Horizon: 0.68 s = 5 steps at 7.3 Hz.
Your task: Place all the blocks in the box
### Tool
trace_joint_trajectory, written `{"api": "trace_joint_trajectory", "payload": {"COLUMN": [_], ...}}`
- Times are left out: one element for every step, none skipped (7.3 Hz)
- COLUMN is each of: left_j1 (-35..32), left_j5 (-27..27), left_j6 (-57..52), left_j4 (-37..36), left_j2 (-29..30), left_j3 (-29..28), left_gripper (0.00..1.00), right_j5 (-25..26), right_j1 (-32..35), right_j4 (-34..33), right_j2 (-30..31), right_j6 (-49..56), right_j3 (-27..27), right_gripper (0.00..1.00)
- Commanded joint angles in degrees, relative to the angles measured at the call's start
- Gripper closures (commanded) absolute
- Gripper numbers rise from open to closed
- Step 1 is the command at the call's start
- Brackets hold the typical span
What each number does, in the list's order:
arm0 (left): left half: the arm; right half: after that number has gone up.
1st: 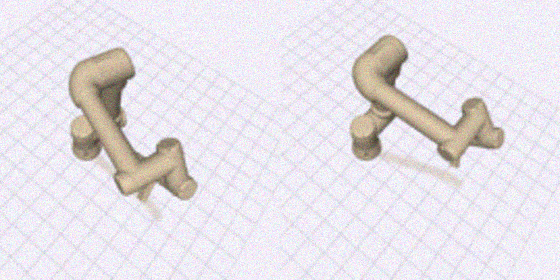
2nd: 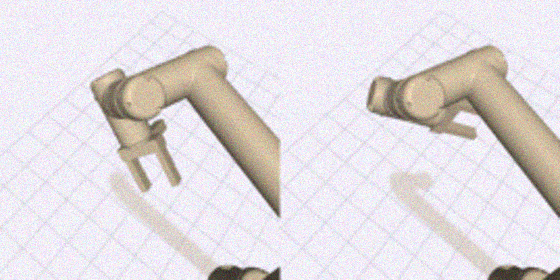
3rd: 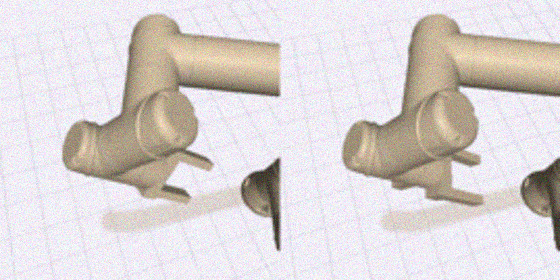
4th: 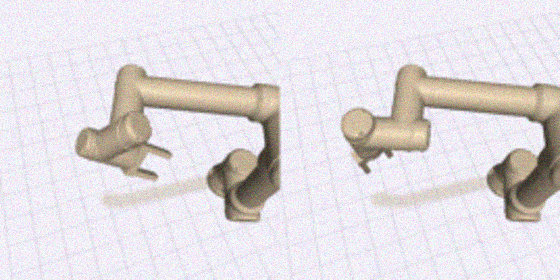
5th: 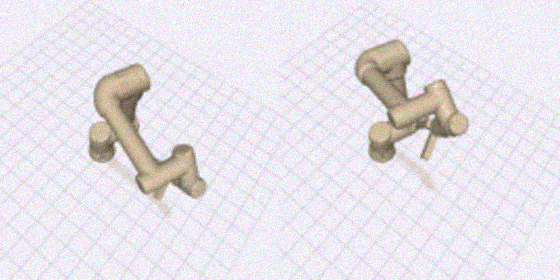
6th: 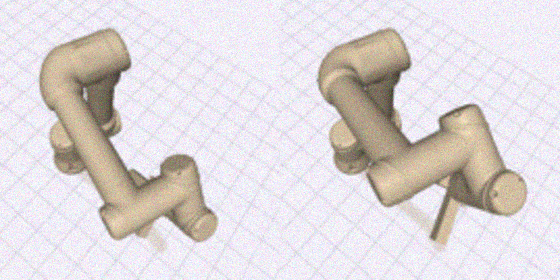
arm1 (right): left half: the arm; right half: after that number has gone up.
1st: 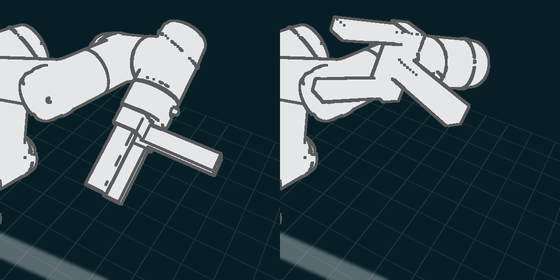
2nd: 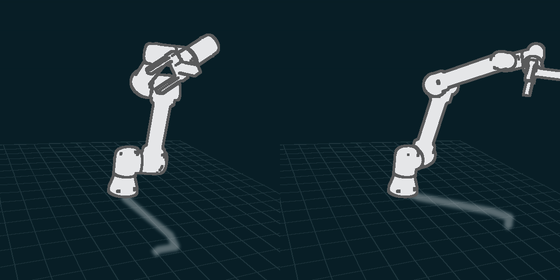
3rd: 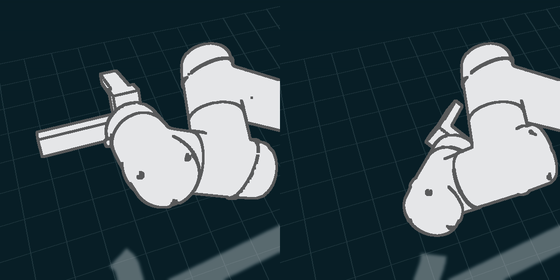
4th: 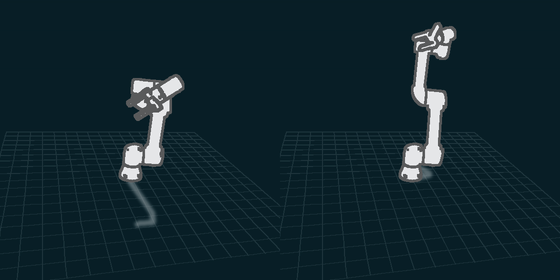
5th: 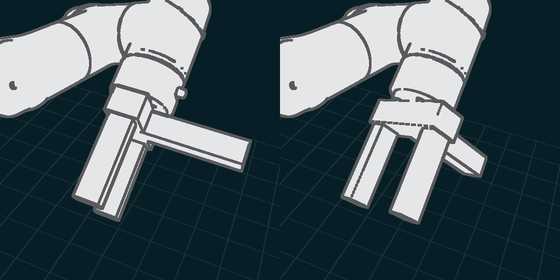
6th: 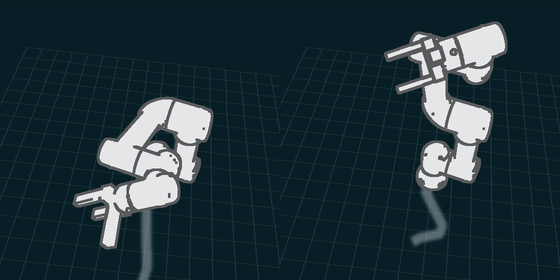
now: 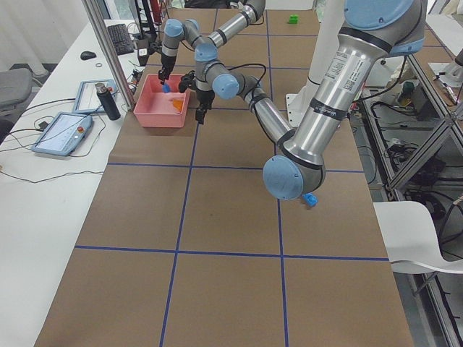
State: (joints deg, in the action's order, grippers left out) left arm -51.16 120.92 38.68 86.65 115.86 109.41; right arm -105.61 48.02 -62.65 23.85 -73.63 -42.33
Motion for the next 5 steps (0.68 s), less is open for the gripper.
{"api": "trace_joint_trajectory", "payload": {"left_j1": [1.7, 3.7, 4.7, 9.2, 13.8], "left_j5": [-0.2, -0.7, -1.3, -6.9, -10.6], "left_j6": [0.3, 0.4, 0.0, -0.7, -1.1], "left_j4": [0.3, 0.3, 0.5, 0.7, 0.7], "left_j2": [-2.5, -2.7, -6.2, -10.9, -14.6], "left_j3": [1.9, 2.7, 4.4, 7.0, 9.0], "left_gripper": [0.0, 0.0, 0.0, 0.0, 0.0], "right_j5": [-4.1, -4.5, -6.0, -8.1, -9.0], "right_j1": [0.7, 0.9, 1.5, 3.0, 4.2], "right_j4": [-11.5, -22.8, -29.7, -32.5, -34.0], "right_j2": [1.0, 3.5, 5.7, 9.6, 13.7], "right_j6": [3.6, 7.8, 12.1, 14.6, 16.7], "right_j3": [-8.4, -18.3, -25.8, -32.1, -37.9], "right_gripper": [0.0, 0.0, 0.0, 0.0, 0.0]}}
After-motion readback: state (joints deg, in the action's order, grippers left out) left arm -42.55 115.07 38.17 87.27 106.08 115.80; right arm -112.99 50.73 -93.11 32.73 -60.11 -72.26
